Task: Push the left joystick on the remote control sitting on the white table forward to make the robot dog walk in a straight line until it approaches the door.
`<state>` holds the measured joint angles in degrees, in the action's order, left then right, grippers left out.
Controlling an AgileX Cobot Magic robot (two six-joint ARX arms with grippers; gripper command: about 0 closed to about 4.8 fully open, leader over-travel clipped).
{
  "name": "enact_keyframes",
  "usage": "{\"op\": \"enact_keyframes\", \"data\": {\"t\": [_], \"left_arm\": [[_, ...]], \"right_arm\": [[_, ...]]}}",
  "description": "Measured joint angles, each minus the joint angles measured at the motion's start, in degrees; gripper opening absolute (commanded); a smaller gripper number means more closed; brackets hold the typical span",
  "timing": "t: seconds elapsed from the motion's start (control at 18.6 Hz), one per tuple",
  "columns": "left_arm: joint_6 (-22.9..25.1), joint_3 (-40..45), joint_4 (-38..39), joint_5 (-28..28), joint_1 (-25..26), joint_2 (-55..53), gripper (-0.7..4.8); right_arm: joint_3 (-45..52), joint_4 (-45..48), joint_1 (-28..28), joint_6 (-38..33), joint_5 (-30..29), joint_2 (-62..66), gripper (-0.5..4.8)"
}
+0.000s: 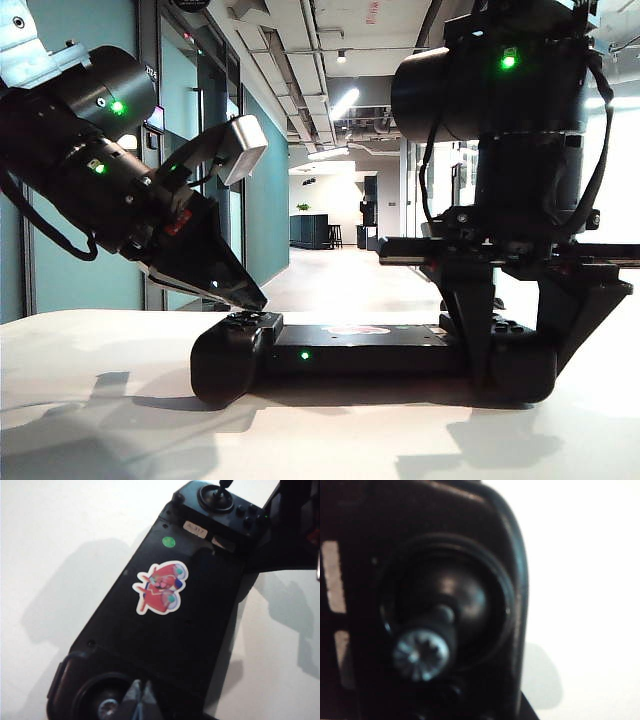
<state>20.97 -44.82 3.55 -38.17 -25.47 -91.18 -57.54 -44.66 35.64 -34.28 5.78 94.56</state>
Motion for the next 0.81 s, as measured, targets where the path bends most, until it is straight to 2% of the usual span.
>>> {"op": "enact_keyframes", "data": {"t": [0.81], "left_arm": [[-0.02,0.02,-2.45,1.99,-0.07,-0.61,-0.06]], "right_arm": [[0.00,-0.04,0.00,-0.20,0.04,0.00,1.38]]}}
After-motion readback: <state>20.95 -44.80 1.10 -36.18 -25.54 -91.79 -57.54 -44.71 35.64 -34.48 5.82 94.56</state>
